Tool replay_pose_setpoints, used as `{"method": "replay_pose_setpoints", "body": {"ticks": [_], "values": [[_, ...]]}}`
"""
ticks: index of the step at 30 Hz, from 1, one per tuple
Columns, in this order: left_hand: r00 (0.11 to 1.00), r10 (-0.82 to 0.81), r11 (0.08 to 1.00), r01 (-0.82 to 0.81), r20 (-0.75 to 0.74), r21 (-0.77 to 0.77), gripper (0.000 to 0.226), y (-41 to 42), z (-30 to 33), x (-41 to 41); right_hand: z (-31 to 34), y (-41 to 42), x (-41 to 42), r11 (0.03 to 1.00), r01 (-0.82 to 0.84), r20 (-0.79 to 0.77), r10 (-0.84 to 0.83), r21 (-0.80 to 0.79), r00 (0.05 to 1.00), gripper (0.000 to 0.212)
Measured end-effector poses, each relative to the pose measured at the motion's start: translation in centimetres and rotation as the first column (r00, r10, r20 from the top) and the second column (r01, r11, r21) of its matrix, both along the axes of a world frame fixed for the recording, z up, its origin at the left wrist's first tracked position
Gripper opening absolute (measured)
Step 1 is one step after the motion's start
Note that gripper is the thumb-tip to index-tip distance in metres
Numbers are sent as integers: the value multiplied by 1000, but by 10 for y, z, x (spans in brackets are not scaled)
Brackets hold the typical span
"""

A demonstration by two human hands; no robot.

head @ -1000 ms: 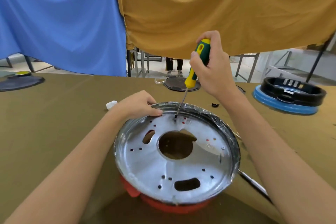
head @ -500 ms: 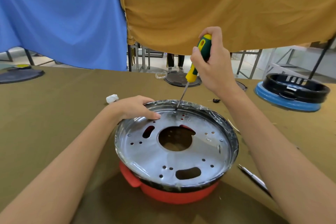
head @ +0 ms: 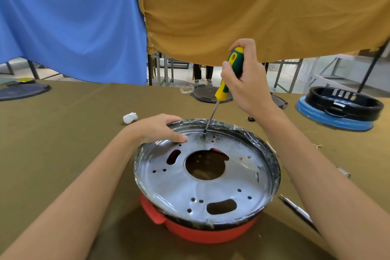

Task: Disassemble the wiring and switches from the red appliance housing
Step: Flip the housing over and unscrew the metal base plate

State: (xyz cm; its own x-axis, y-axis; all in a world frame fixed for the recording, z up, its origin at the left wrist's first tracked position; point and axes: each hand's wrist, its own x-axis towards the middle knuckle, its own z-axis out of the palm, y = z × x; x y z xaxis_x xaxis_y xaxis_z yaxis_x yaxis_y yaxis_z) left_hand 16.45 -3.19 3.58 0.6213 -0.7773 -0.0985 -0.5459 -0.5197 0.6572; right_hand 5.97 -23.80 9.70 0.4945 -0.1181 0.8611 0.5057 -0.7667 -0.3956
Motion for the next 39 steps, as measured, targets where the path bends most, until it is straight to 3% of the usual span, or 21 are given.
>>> {"method": "replay_pose_setpoints", "body": {"ticks": [26, 33, 39], "values": [[1000, 22, 999, -22, -1, 24, 21, -1, 1, 0, 0, 3, -2, 1000, 11, -3, -11, -9, 1000, 21], [1000, 28, 999, -28, 3, 29, 20, -1, -1, 4, 13, 23, -9, 982, -28, -124, 4, -185, 992, 21], [999, 34, 999, -34, 1, 18, 23, 0, -3, 4, 21, 34, -18, 955, 75, -186, -132, -286, 974, 25]]}}
